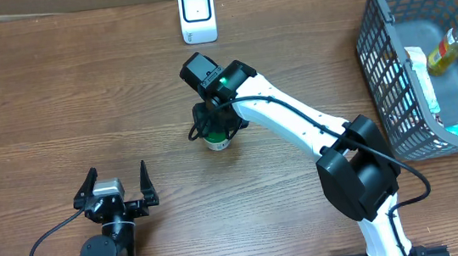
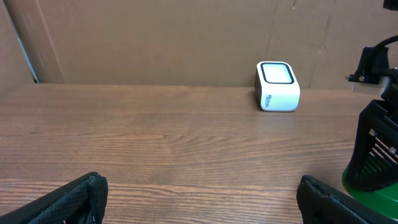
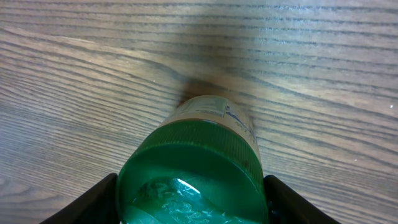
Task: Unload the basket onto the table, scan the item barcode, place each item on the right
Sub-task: 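Hold the jar in front of the white scanner, turning it slightly, then set the jar down on the table and open the right gripper, then move the right gripper back over the grey basket, then lower the right gripper into the basket and grasp the yellow oil bottle, then lift the yellow bottle out and carry it toward the scanner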
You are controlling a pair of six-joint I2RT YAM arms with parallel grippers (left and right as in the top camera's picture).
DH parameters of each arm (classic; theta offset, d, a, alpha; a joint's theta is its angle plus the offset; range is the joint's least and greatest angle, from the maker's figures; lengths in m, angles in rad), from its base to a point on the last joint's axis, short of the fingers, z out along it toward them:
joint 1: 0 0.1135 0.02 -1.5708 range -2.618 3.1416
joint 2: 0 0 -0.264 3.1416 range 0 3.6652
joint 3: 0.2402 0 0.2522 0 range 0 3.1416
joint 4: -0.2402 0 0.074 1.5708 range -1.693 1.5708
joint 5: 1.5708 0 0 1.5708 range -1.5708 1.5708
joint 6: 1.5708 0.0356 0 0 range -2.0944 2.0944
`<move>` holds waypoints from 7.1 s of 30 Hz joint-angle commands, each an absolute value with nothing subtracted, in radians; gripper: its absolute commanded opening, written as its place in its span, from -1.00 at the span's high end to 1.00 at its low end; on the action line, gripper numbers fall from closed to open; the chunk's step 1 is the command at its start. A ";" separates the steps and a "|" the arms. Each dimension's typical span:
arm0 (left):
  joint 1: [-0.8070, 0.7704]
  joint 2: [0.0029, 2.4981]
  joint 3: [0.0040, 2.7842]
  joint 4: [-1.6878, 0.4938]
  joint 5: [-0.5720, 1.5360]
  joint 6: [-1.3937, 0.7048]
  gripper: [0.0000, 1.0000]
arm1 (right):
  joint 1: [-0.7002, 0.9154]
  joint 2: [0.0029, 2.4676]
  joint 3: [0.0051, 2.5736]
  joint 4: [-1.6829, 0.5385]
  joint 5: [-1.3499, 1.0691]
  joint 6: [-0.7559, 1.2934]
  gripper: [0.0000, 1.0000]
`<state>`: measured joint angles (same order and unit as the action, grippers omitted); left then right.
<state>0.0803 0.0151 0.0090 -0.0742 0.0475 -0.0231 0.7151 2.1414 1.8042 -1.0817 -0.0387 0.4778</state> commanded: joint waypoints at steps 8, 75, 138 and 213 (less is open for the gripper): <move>0.086 0.006 0.005 -0.075 0.043 -0.022 -0.99 | 0.714 2.146 1.800 -1.078 0.051 0.498 -0.36; 0.086 0.006 0.005 -0.075 0.043 -0.022 -0.99 | -0.332 2.119 2.198 -1.617 0.206 0.182 -1.00; 0.086 0.006 0.005 -0.075 0.043 -0.022 -0.99 | -0.478 2.171 2.211 -1.237 0.074 0.076 -0.76; 0.086 0.006 0.005 -0.075 0.042 -0.022 -0.99 | 0.428 1.882 2.348 -1.430 -0.138 0.109 0.70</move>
